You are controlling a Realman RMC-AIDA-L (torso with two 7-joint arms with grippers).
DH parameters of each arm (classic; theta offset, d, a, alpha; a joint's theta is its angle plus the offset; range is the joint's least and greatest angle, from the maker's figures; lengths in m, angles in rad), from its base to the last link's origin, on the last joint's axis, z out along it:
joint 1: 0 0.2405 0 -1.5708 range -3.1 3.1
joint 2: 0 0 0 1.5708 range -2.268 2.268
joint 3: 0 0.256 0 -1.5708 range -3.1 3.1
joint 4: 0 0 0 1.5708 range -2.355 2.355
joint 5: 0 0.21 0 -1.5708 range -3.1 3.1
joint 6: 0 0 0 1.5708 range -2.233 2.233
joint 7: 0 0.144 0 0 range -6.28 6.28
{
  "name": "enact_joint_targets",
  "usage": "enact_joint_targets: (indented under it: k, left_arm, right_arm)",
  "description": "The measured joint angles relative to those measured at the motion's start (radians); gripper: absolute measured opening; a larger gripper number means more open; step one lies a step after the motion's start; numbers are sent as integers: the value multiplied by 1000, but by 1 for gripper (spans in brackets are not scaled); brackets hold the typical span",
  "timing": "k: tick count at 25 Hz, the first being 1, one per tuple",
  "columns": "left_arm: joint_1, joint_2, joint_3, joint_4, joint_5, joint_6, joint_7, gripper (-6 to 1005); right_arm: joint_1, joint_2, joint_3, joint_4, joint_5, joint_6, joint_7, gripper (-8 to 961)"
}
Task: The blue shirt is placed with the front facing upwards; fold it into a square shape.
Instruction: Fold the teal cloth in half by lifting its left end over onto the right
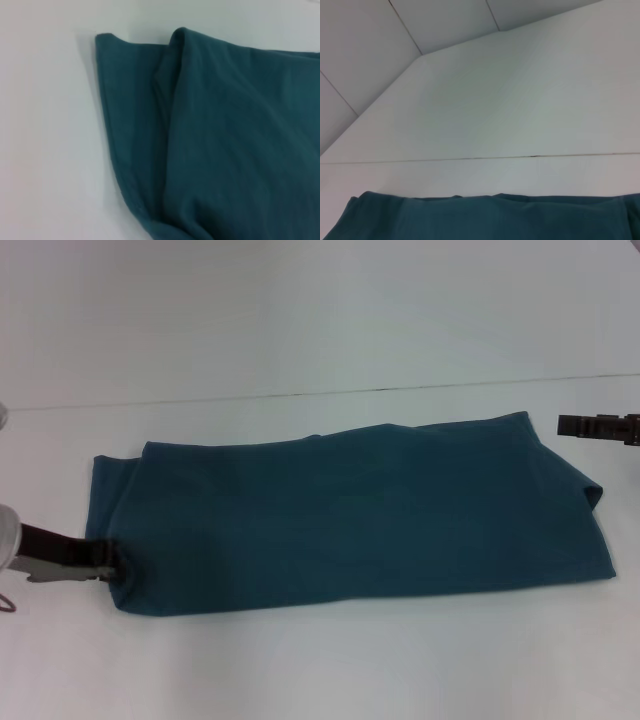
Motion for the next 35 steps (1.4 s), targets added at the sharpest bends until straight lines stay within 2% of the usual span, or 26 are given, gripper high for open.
enact_joint_targets:
  k: [9,16,24,32,35]
  left_arm:
    - [73,3,-21,89,-9,2,4,43]
    - [96,11,-120,95,-3,17,48,54]
    - [124,34,-256,103,6,44,102,67]
    - [139,53,-344,120,42,54,126,81]
    - [131,55,-346,117,12,66,136,86]
  right_arm:
    - [2,9,2,2,1,9,7,917]
    - [12,17,2,7,12,19,8,918]
    - [32,21,2,12,12,25,18,918]
    - [43,26,0,12,12,25,20,918]
    - [43,30,1,12,12,24,19,917]
